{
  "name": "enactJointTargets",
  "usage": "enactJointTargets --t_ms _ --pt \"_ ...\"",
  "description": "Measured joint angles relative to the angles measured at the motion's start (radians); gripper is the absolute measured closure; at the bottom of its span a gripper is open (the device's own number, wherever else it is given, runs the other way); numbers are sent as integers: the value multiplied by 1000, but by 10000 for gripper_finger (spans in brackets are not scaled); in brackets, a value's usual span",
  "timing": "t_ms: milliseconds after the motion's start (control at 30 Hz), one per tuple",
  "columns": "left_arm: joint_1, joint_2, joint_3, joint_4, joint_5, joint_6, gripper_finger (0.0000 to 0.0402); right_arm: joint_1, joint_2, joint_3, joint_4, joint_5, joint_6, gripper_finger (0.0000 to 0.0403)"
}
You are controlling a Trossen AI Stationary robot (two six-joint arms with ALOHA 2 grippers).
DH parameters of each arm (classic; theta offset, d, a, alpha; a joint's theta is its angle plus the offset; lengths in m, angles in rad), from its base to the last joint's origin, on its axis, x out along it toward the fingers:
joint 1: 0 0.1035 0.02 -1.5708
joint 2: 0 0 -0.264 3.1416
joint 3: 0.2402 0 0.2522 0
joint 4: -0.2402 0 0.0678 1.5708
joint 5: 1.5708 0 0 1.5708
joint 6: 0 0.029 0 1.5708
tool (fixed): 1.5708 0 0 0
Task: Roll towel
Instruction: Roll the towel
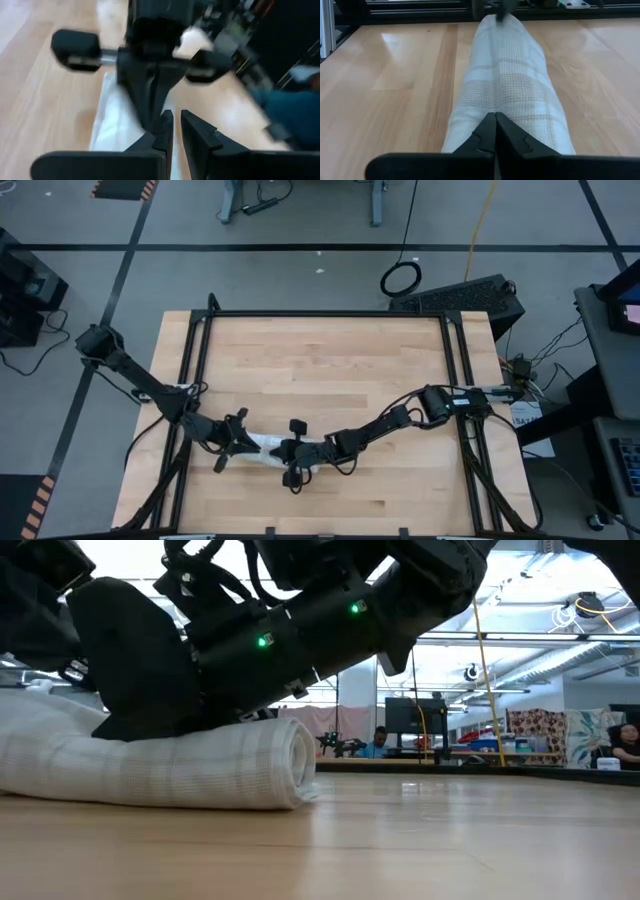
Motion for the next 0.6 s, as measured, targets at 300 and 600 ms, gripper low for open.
enactJointTargets --t_ms 300,600 --pt "0 53 -71 -37 -45 -79 393 -2 -50 -4 -36 -23 -2 402" --pt "-1 53 -99 130 -53 -70 392 35 -176 -3 -222 -74 -31 403"
